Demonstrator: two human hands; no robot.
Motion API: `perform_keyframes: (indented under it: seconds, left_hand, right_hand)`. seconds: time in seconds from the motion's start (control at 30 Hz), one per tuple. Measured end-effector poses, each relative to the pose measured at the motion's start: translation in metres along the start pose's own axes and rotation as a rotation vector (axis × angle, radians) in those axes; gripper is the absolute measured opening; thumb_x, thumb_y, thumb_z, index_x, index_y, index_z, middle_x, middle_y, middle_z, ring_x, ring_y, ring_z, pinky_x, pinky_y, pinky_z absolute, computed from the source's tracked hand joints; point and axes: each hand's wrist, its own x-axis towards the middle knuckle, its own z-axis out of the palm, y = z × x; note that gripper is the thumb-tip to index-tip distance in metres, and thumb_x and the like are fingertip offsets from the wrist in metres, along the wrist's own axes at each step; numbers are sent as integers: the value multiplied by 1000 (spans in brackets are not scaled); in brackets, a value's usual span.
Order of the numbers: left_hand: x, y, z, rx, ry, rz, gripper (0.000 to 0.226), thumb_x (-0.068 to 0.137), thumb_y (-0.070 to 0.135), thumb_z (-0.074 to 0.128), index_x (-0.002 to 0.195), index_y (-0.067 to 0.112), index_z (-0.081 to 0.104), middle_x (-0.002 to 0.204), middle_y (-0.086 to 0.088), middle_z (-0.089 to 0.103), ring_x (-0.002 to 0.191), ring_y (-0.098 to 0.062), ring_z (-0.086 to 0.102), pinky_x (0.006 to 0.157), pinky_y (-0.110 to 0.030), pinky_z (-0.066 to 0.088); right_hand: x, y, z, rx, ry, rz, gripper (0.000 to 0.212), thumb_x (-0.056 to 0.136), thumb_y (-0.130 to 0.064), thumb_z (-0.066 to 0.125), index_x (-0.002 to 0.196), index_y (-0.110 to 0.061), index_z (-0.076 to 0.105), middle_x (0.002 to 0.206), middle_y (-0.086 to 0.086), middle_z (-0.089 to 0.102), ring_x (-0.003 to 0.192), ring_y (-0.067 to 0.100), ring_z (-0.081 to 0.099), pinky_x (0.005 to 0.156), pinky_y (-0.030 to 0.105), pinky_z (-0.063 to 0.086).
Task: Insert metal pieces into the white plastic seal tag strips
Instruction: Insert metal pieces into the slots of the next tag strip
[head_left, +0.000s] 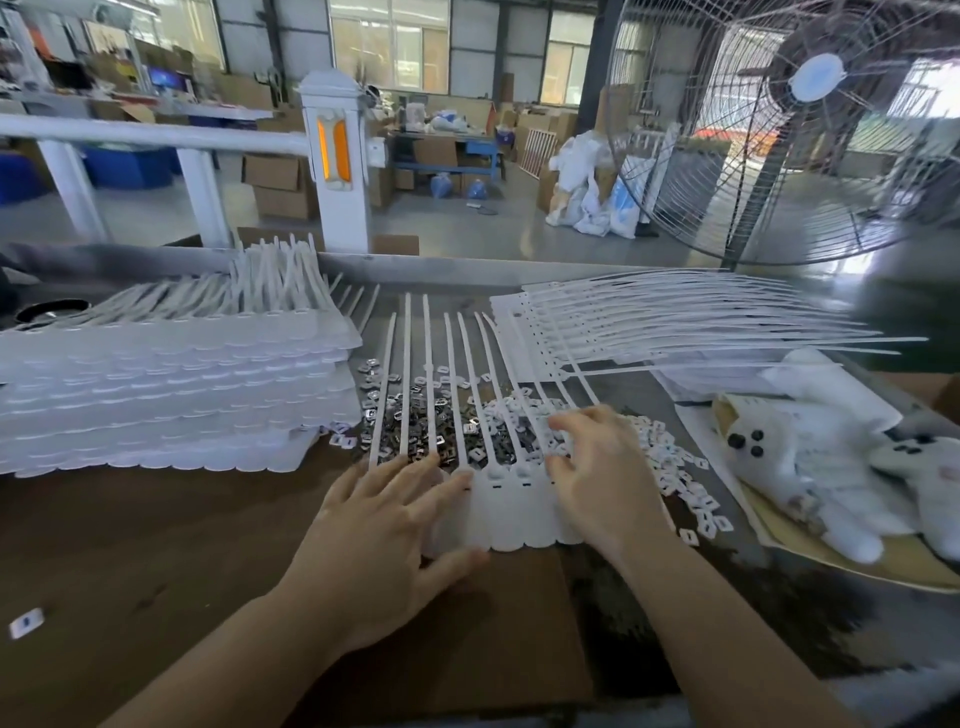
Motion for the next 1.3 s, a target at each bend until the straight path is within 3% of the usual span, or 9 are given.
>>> perform_keyframes:
  seconds: [0.13, 0.27, 0.37, 0.47, 0.67, 0.8, 0.9, 1.1, 1.3]
  left_hand:
    - [15, -1, -12, -107, 90, -38, 76, 75, 70, -3, 131, 46, 42, 134, 23, 41, 123, -6, 34, 106, -31, 20]
    - [41, -13, -12, -280, 259, -125, 26, 96, 31, 42, 107, 26, 66, 105, 11, 62, 94, -9, 53, 87, -29, 42]
    - [52, -19, -4, -390, 336, -215, 21, 95, 18, 49, 105, 21, 67, 96, 10, 58, 84, -9, 53, 81, -24, 44]
    - [56, -18, 5, -390, 350, -247, 20, 94, 17, 51, 107, 21, 66, 96, 10, 53, 87, -12, 54, 93, -36, 43]
    - [56, -20, 12, -351, 404, -258, 32, 92, 14, 49, 119, 28, 59, 102, 10, 39, 75, -12, 49, 92, -44, 43]
    - [60, -21, 17, -226, 296, -259, 46, 95, 17, 40, 132, 43, 45, 119, 9, 39, 109, -10, 46, 106, -43, 24]
    - [62, -22, 19, -190, 249, -266, 47, 96, 18, 37, 134, 45, 41, 125, 10, 37, 120, -10, 39, 107, -42, 21]
    - [61, -20, 16, -192, 249, -237, 40, 97, 30, 33, 134, 41, 44, 123, 9, 38, 118, -10, 41, 104, -40, 22]
    - [73, -18, 1, -229, 198, -302, 30, 95, 44, 42, 117, 38, 61, 107, 10, 43, 105, -11, 47, 95, -38, 25]
  right_hand:
    - [9, -16, 22, 41, -35, -133, 26, 91, -14, 54, 115, -18, 63, 112, -2, 57, 109, 11, 44, 86, 10, 23]
    - [15, -17, 36, 26, -32, -131, 22, 94, -18, 49, 107, -18, 66, 104, -2, 60, 100, 12, 45, 79, 13, 24]
    - [13, -16, 42, 49, -1, -121, 22, 94, -16, 49, 105, -16, 68, 101, -2, 60, 96, 12, 45, 79, 16, 27]
    - [11, -14, 44, 61, 37, -123, 20, 92, -15, 52, 103, -14, 70, 99, 0, 61, 97, 15, 48, 84, 21, 34]
    - [10, -16, 47, 44, 68, -125, 18, 92, -15, 54, 100, -14, 70, 97, 0, 62, 94, 17, 51, 83, 25, 40]
    - [9, -15, 48, 37, 54, -128, 18, 92, -15, 53, 101, -14, 69, 99, 0, 61, 95, 18, 51, 83, 30, 44]
    - [8, -14, 48, 42, 65, -133, 18, 90, -13, 55, 100, -13, 70, 97, 1, 61, 95, 20, 52, 83, 30, 43]
    - [9, -13, 48, 36, 65, -131, 18, 90, -12, 55, 100, -13, 70, 98, 2, 62, 96, 21, 51, 84, 30, 41]
    - [9, -14, 49, 62, 49, -114, 19, 91, -12, 53, 99, -13, 70, 99, 2, 60, 97, 20, 49, 86, 34, 42]
